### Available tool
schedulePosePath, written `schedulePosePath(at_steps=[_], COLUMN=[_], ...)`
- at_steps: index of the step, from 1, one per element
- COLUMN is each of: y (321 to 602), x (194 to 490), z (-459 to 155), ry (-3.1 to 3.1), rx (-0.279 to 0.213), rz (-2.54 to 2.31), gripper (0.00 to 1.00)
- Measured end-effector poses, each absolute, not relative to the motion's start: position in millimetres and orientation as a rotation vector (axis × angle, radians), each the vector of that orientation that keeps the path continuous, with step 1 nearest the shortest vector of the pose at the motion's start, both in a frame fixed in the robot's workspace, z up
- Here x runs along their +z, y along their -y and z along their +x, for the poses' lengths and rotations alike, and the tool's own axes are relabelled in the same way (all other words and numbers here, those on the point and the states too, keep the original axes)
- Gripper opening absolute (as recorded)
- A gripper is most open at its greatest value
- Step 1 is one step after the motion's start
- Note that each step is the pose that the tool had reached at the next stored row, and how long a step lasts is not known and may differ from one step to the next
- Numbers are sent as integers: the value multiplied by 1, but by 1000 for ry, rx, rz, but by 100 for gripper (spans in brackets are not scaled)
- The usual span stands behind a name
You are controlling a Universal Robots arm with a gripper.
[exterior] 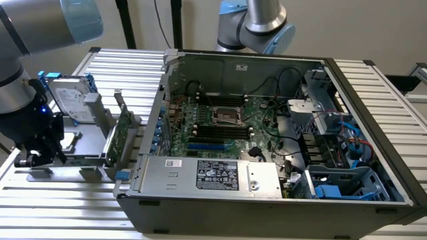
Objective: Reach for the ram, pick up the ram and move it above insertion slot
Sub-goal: 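Pick up the ram and move it above insertion slot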
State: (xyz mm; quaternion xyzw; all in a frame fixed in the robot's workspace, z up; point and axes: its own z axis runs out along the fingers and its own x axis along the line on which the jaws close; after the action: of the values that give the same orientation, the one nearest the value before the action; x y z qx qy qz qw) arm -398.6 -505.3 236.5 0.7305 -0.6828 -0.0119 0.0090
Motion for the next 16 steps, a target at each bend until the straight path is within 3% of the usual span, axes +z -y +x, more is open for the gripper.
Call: schedulePosePath(at_steps=[16], y=[498], x=[297], z=[-391], ry=[2135], rx=[-39], rz=[2279], gripper=[13])
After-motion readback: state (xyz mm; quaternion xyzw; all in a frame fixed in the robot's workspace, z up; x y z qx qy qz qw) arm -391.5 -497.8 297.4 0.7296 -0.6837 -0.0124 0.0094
